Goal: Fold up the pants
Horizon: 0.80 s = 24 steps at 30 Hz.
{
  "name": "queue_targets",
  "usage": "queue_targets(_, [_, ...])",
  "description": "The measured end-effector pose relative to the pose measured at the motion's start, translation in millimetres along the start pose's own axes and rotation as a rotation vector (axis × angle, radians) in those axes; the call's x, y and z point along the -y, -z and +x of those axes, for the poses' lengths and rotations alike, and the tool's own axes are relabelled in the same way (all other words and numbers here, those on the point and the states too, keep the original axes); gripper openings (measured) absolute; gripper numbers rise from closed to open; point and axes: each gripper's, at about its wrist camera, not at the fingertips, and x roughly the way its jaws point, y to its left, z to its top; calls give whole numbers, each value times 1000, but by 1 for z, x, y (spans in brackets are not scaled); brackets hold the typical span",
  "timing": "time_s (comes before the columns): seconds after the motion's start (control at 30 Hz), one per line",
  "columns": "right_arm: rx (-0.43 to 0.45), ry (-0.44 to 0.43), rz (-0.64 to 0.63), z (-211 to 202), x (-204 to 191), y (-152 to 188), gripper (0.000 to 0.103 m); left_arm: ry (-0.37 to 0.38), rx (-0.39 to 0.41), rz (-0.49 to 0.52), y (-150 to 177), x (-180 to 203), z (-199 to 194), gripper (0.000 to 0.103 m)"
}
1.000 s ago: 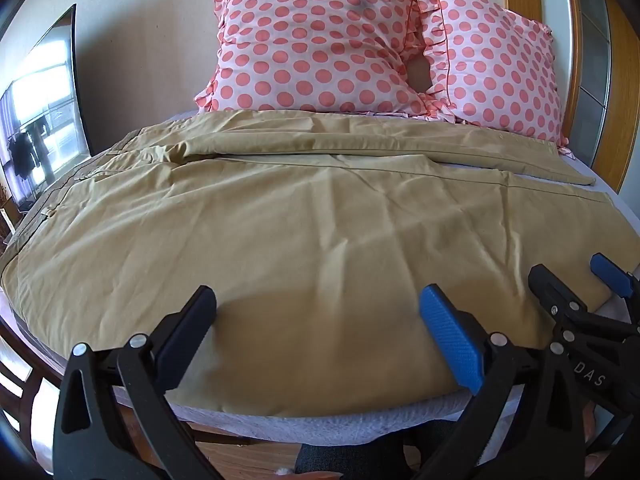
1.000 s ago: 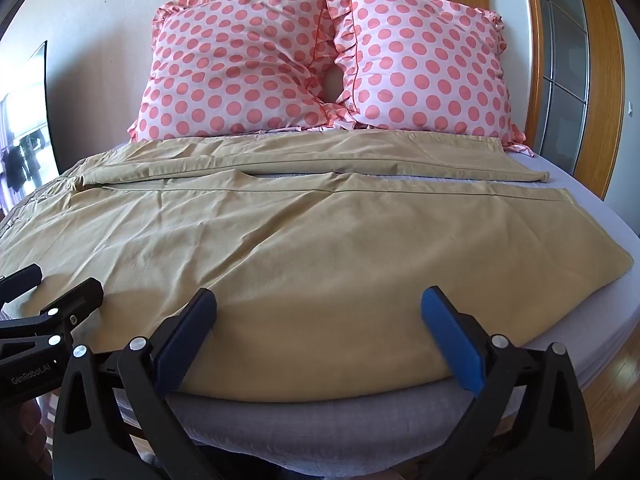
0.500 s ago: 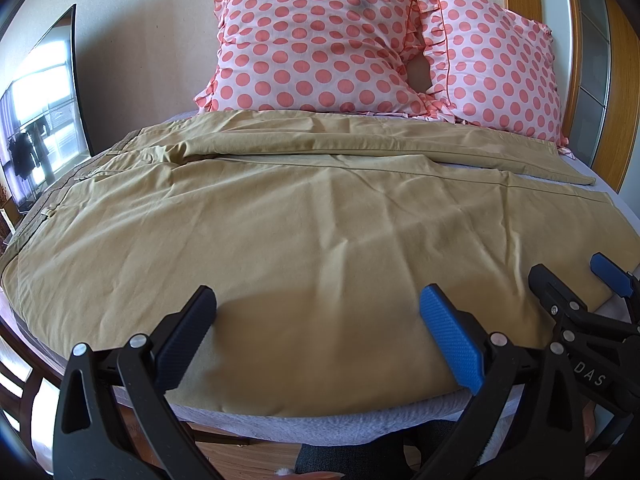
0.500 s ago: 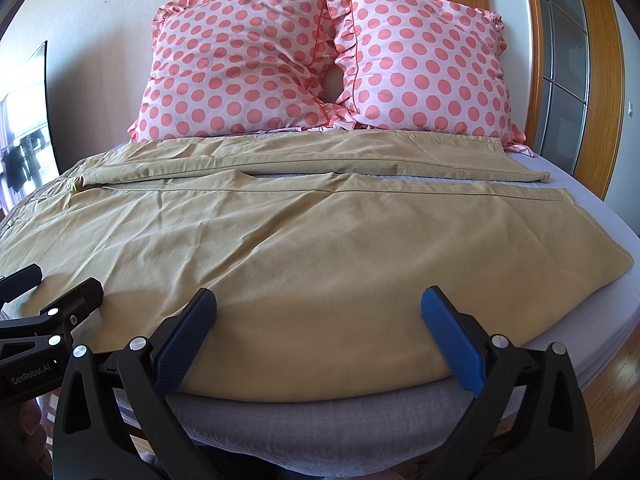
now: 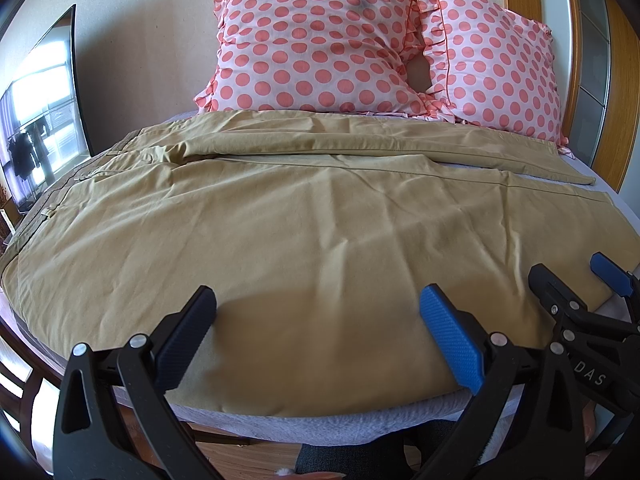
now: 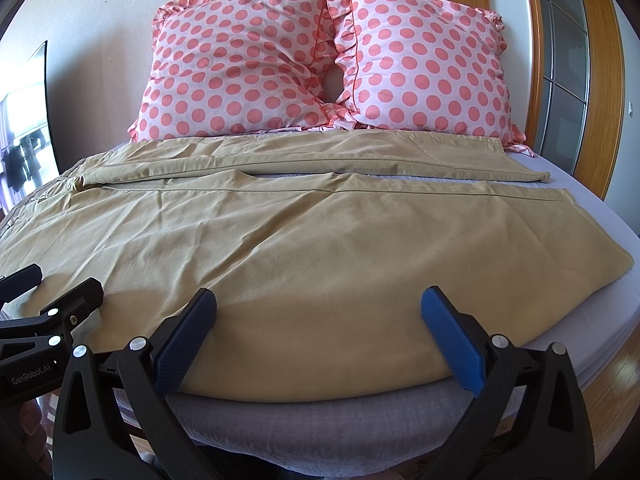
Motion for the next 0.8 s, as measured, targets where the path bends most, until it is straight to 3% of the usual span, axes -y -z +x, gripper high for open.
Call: queue_targets(0.8, [0, -1, 0, 5, 1, 4, 102, 0, 1, 0, 0, 0, 0, 101])
